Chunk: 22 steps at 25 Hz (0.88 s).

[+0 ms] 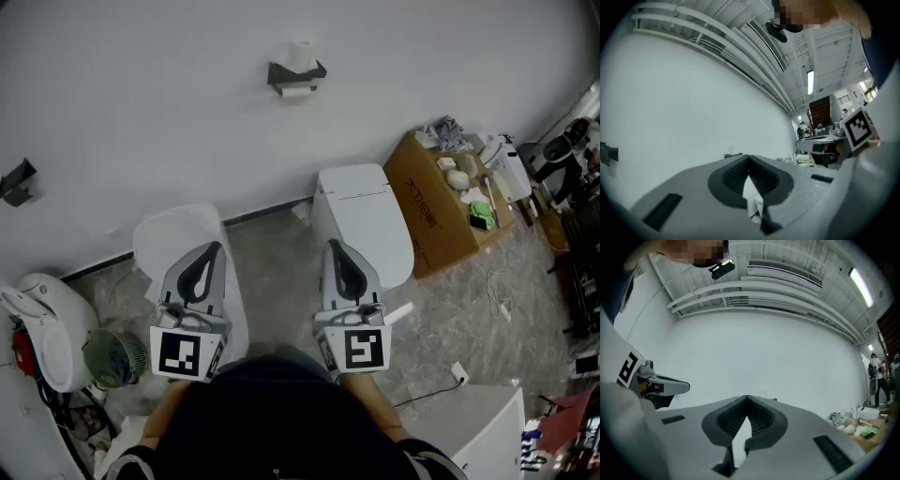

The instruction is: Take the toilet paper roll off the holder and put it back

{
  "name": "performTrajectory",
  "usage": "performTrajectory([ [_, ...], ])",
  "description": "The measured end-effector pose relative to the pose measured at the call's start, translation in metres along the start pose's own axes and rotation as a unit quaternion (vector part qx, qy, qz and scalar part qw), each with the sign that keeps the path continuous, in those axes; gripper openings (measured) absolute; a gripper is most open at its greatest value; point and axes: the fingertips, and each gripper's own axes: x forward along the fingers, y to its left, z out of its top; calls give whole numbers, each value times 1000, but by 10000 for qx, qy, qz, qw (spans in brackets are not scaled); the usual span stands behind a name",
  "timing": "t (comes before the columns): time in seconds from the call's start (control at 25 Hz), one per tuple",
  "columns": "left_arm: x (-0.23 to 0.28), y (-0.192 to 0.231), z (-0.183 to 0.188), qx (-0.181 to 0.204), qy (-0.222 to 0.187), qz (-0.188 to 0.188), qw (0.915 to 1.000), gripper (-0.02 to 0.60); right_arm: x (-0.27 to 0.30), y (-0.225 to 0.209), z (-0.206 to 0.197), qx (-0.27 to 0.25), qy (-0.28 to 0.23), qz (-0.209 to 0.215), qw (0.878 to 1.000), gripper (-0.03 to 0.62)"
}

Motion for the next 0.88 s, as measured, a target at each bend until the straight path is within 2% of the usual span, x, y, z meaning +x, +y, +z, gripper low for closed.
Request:
performTrajectory([
  [0.28,8,2,-2,75,-3,-24,10000,2,8,-1,2,220,-105,68,9997,16],
  [0.52,28,-4,-5,-12,-75,-268,9996,2,15,-5,-9,306,43,117,9995,17],
  [0.68,52,-1,-7,73,26,-230,9997,3,28,-13,-9,327,29,165,9993,17],
  [0.88,91,5,-1,-33,-190,-180,9997,14,61,-32,-16,247,-2,265,9993,17],
])
